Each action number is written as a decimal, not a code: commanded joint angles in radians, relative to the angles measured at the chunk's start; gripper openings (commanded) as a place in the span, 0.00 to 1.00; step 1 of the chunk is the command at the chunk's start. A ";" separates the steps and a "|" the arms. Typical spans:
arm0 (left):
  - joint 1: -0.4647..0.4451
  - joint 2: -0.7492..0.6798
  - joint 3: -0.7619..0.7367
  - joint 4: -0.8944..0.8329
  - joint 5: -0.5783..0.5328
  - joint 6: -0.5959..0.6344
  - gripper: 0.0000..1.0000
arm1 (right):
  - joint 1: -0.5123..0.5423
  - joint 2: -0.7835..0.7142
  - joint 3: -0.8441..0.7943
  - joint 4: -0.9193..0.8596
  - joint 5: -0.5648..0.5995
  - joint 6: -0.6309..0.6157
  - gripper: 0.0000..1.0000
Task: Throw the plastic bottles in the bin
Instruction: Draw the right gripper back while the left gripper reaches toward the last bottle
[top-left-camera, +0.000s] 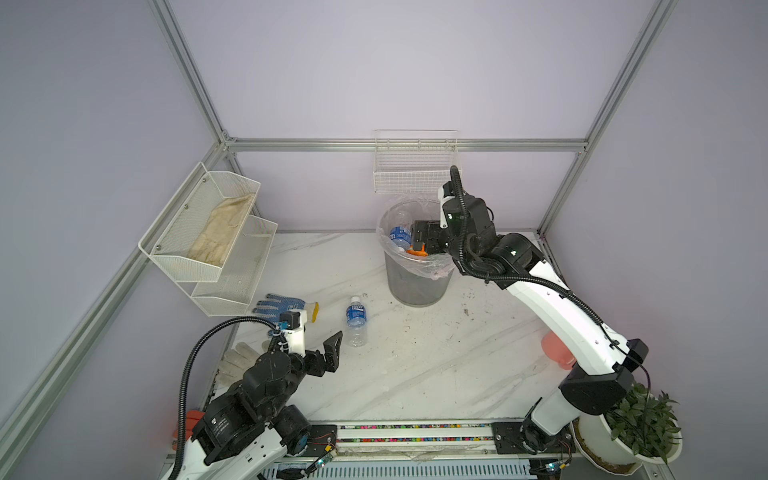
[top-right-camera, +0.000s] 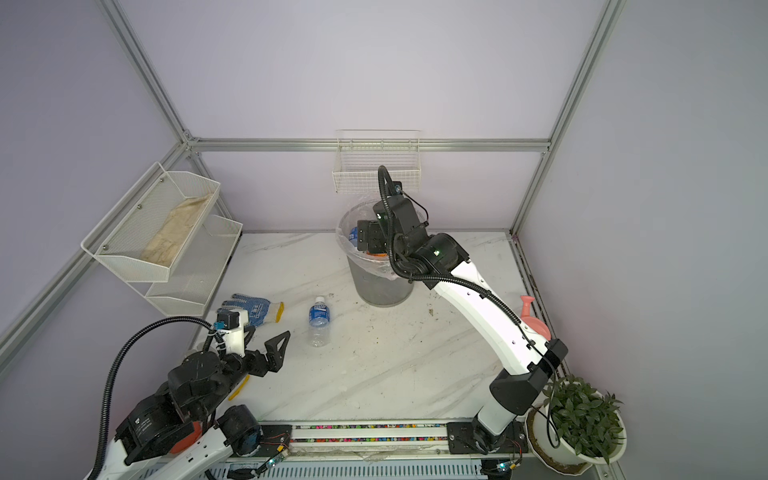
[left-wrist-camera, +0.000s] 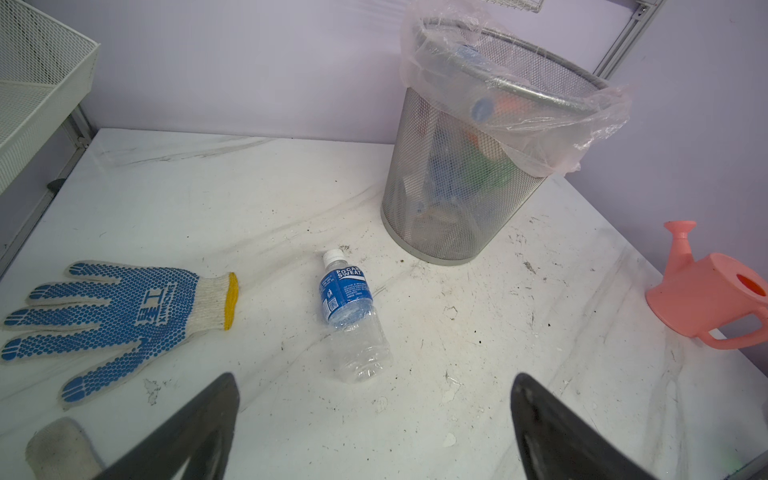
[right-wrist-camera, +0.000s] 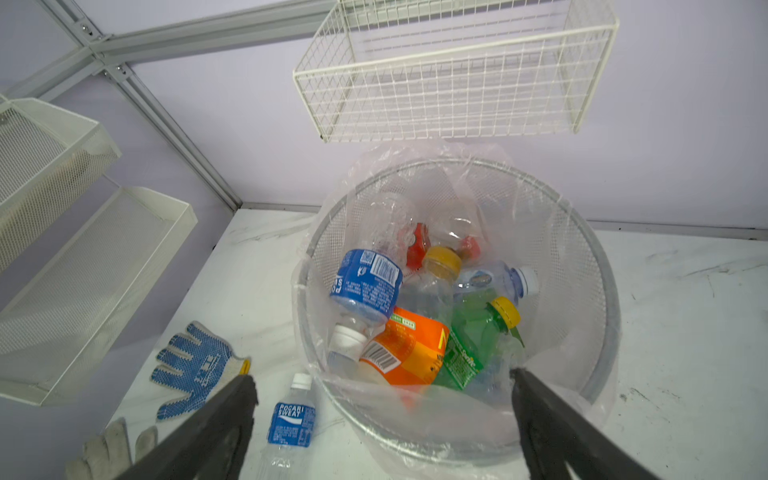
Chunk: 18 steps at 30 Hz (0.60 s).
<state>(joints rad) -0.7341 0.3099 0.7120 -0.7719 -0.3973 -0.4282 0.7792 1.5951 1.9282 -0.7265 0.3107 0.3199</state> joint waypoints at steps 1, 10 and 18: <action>0.001 0.011 -0.025 0.030 -0.003 -0.015 1.00 | 0.000 -0.086 -0.071 0.073 -0.025 -0.012 0.97; 0.001 0.138 -0.053 0.066 0.003 -0.138 1.00 | 0.000 -0.238 -0.275 0.119 -0.026 -0.021 0.97; 0.004 0.340 -0.059 0.176 0.065 -0.153 1.00 | 0.000 -0.354 -0.429 0.101 0.015 0.009 0.97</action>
<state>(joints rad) -0.7341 0.6220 0.6876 -0.6807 -0.3607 -0.5583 0.7792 1.2846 1.5360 -0.6384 0.2962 0.3195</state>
